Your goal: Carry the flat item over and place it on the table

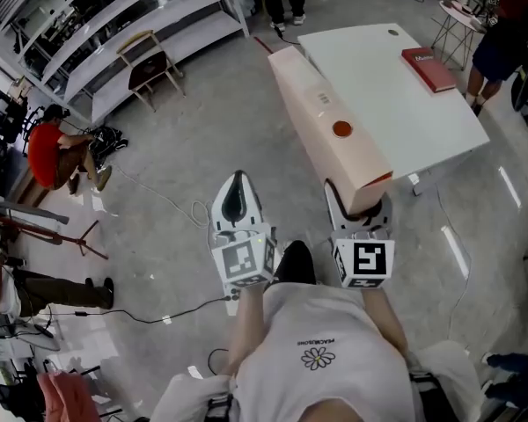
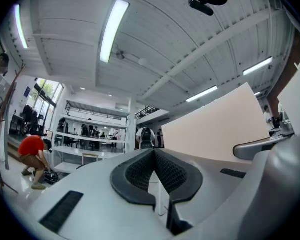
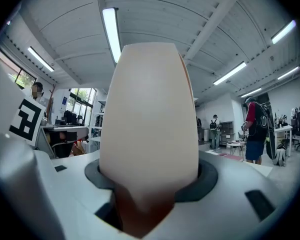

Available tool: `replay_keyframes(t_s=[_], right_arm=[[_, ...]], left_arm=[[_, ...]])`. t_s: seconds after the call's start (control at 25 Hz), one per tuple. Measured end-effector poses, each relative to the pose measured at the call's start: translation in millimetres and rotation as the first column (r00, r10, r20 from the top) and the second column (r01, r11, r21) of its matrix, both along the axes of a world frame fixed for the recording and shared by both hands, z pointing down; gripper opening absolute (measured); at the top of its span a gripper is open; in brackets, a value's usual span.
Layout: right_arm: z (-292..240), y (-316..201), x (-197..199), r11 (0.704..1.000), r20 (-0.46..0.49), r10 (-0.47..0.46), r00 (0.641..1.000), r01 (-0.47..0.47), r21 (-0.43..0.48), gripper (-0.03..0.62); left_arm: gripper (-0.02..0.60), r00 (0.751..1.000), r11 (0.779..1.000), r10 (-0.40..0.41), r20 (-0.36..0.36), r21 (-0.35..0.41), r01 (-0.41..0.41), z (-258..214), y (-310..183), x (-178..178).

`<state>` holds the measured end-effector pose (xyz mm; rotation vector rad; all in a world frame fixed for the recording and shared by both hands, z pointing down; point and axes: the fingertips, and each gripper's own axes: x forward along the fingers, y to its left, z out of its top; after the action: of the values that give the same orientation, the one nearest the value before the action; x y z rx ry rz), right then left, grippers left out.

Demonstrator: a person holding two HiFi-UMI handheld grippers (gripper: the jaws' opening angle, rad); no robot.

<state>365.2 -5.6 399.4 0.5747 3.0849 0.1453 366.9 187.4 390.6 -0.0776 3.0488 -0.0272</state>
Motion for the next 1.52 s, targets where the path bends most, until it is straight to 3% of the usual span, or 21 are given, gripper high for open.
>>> replay_keyframes(t_s=[0.48, 0.88, 1.08, 1.52], right_arm=[[0, 9, -94, 0.999, 0.045, -0.01, 0.999, 0.008, 0.046, 0.285], [-3, 65, -243, 0.997, 0.037, -0.055, 0.998, 0.053, 0.059, 0.285], [-4, 107, -317, 0.994, 0.039, -0.08, 0.996, 0.077, 0.073, 0.285], [-22, 142, -446, 0.997, 0.106, -0.055, 0.993, 0.048, 0.067, 0.285]], left_arm=[[0.017, 0.999, 1.0, 0.022, 0.03, 0.018, -0.023, 2, 5, -103], [0.017, 1.0, 1.0, -0.013, 0.012, 0.013, 0.013, 0, 61, -241], [0.016, 0.999, 0.999, -0.034, 0.041, 0.04, 0.033, -7, 103, -316], [0.017, 0.995, 0.998, -0.025, 0.098, 0.055, 0.02, -21, 140, -443]])
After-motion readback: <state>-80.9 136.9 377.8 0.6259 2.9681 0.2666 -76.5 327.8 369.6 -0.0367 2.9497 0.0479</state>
